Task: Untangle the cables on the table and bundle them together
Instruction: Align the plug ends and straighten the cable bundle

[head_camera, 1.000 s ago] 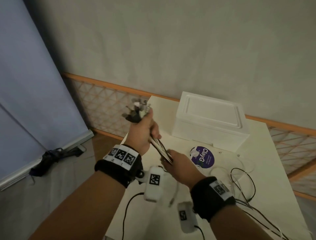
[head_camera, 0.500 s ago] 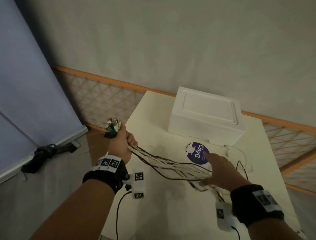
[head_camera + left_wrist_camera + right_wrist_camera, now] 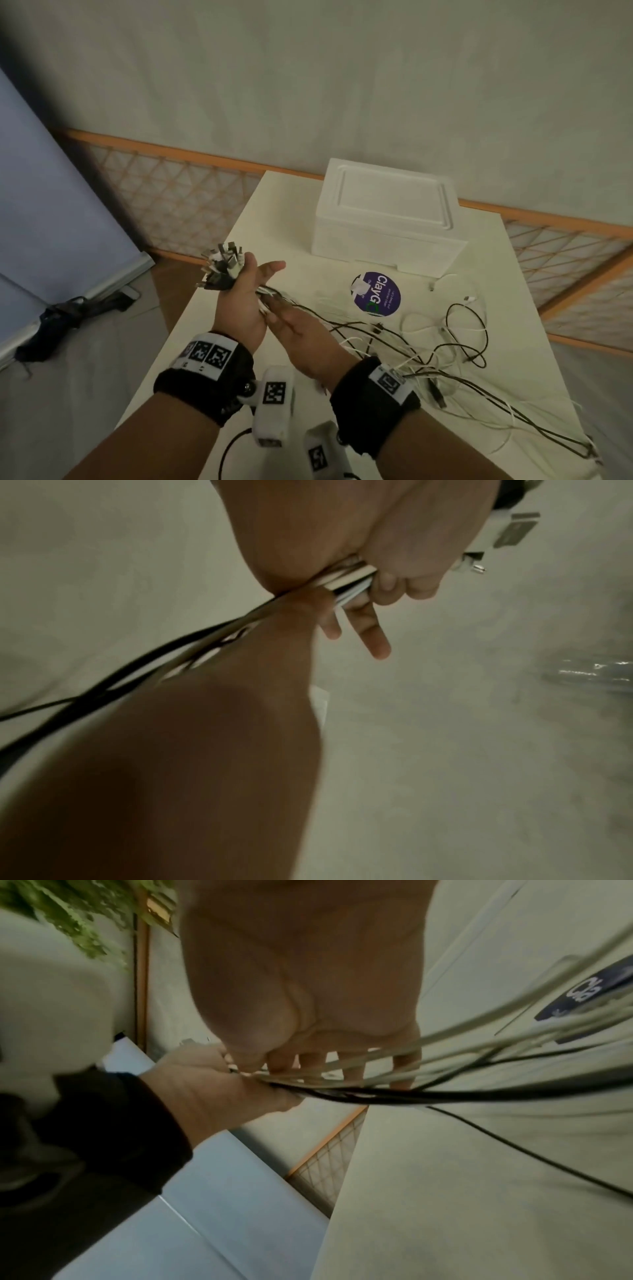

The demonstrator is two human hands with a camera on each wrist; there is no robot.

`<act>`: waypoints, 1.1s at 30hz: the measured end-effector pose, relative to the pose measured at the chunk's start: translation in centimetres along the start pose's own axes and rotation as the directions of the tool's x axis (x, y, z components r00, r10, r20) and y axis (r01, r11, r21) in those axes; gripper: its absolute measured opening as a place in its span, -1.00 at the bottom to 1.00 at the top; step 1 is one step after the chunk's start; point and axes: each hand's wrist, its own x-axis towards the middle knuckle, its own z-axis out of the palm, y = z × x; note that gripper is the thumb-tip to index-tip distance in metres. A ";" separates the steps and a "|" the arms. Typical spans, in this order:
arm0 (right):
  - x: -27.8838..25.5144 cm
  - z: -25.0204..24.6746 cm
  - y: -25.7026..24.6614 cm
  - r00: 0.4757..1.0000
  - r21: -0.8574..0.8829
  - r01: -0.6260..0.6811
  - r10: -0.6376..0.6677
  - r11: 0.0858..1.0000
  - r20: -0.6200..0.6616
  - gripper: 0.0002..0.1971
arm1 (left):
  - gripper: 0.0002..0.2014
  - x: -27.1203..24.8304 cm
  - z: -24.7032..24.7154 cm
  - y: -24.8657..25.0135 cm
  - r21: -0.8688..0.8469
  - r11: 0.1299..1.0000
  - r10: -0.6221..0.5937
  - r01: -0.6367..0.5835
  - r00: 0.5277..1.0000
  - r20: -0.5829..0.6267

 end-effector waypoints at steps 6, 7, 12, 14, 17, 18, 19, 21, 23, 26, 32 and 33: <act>0.2 -1.3 0.1 0.959 -0.067 -0.279 0.273 0.958 -0.080 -0.58 | -0.41 -1.0 1.6 -1.3 -0.011 0.997 -0.072 0.074 0.989 0.126; 0.3 -1.7 0.0 0.953 -0.207 -0.302 0.286 0.931 -0.105 -0.59 | -0.41 -1.1 1.7 -1.6 -0.026 0.994 -0.098 0.103 0.986 0.132; 0.3 -3.1 0.2 0.951 -0.431 -0.283 0.193 0.857 -0.241 -0.69 | -0.42 -0.9 2.4 -1.8 -0.134 0.984 -0.099 0.114 0.988 0.117; -0.1 -3.1 0.3 0.934 -0.495 -0.264 0.092 0.827 -0.345 -0.75 | -0.47 -0.9 2.7 -1.9 -0.129 0.987 -0.079 0.092 0.991 0.106; -0.6 -3.2 0.1 0.884 -0.606 -0.256 -0.070 0.753 -0.461 -0.81 | -0.41 -1.2 3.1 -1.7 -0.101 0.990 -0.090 0.101 0.990 0.104; -0.8 -3.2 0.0 0.874 -0.631 -0.246 -0.112 0.736 -0.472 -0.84 | -0.42 -1.2 3.0 -1.7 -0.098 0.990 -0.089 0.098 0.992 0.092; -1.0 -3.2 0.0 0.864 -0.651 -0.218 -0.166 0.727 -0.475 -0.87 | -0.45 -1.1 2.9 -1.7 -0.090 0.991 -0.087 0.094 0.993 0.076; -1.5 -3.6 -0.5 0.851 -0.665 -0.089 -0.291 0.741 -0.438 -0.91 | -0.53 -1.0 2.7 -2.0 -0.064 0.994 -0.088 0.092 0.994 0.061; -1.6 -3.7 -1.1 0.898 -0.529 0.116 -0.317 0.841 -0.306 -0.85 | -0.54 -1.3 2.7 -2.2 -0.028 0.995 -0.099 0.101 0.993 0.069; -1.6 -3.4 -1.1 0.968 -0.113 0.158 -0.176 0.981 -0.179 -0.72 | -0.53 -1.9 3.3 -2.1 -0.004 0.994 -0.104 0.105 0.988 0.111; -3.0 -3.8 3.9 0.995 -0.211 -0.043 0.061 0.977 0.081 -0.52 | -0.53 -1.9 3.7 -1.1 -0.173 0.982 0.090 -0.080 0.995 0.052; -3.7 -4.5 5.7 0.981 -0.296 -0.127 0.163 0.947 0.100 -0.36 | -0.54 -1.6 3.7 -0.5 -0.220 0.969 0.124 -0.111 0.991 0.045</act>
